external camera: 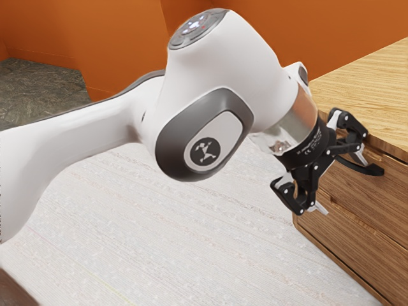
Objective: Pull the drawer handle with one arm to open the drawer
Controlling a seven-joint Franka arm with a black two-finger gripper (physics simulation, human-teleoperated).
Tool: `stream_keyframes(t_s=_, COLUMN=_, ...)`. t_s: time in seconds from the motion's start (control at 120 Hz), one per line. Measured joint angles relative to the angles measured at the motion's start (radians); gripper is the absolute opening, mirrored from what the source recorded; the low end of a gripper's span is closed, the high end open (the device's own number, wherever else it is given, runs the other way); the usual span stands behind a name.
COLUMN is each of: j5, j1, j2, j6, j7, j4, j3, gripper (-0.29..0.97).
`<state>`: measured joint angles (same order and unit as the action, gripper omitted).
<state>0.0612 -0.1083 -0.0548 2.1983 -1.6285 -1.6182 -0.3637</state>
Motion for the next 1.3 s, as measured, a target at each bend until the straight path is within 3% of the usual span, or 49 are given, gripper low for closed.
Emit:
stream_keyframes(t_s=0.367, j5=0.004, j1=0.001, j2=0.083, j6=-0.002, j7=0.006, j4=-0.105, j3=0.007, gripper=0.68)
stream_keyframes(t_s=0.9, j5=0.038, j1=0.003, j2=0.334, j6=-0.022, j7=0.009, j4=-0.352, j3=0.014, gripper=0.68)
stream_keyframes(t_s=1.3, j5=0.075, j1=-0.046, j2=0.528, j6=-0.061, j7=0.013, j4=-0.506, j3=0.081, gripper=0.68)
